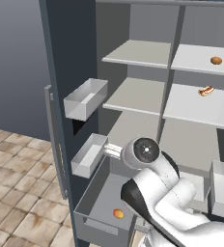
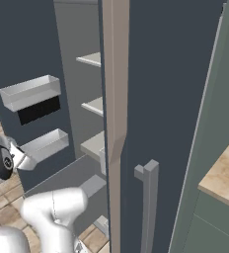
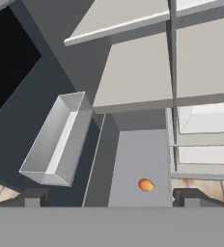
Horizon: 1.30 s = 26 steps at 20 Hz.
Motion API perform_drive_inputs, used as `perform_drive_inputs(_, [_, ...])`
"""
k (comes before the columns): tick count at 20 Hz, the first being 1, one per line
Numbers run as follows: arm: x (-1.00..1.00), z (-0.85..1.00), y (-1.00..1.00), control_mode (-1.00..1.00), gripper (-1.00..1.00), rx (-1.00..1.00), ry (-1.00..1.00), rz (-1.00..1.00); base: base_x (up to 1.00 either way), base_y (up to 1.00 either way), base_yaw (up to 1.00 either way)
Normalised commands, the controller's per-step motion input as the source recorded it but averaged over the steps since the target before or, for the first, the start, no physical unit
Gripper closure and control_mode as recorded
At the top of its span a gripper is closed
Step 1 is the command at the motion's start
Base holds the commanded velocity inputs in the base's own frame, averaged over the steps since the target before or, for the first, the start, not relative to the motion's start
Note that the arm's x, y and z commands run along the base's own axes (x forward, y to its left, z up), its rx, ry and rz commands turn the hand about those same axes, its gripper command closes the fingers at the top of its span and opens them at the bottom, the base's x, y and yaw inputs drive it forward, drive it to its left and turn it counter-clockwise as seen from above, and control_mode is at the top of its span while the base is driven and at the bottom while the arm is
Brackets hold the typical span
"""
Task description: Take the tangerine and mango from the fridge shelf and place them in the freezer drawer to begin freezing them.
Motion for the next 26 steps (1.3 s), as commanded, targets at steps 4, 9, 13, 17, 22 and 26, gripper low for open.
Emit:
perform_drive_inputs(4, [-0.33,1.0,-0.8,-1.0,-1.0,0.0,0.0,-0.02,0.0,0.0,0.0])
perform_drive_inputs(9, [-0.23,0.55,-0.89,-1.0,-1.0,0.02,0.03,-0.04,0.0,0.0,0.0])
perform_drive_inputs(13, [0.0,0.0,-0.05,-1.0,-1.0,0.0,0.0,-0.04,0.0,0.0,0.0])
perform_drive_inputs(17, [0.0,0.0,0.0,-1.0,-1.0,0.0,0.0,0.0,0.0,0.0,0.0])
perform_drive_inputs(22, [0.0,0.0,0.0,-1.0,-1.0,0.0,0.0,0.0,0.0,0.0,0.0])
perform_drive_inputs(26, [0.0,0.0,0.0,-1.0,-1.0,0.0,0.0,0.0,0.0,0.0,0.0])
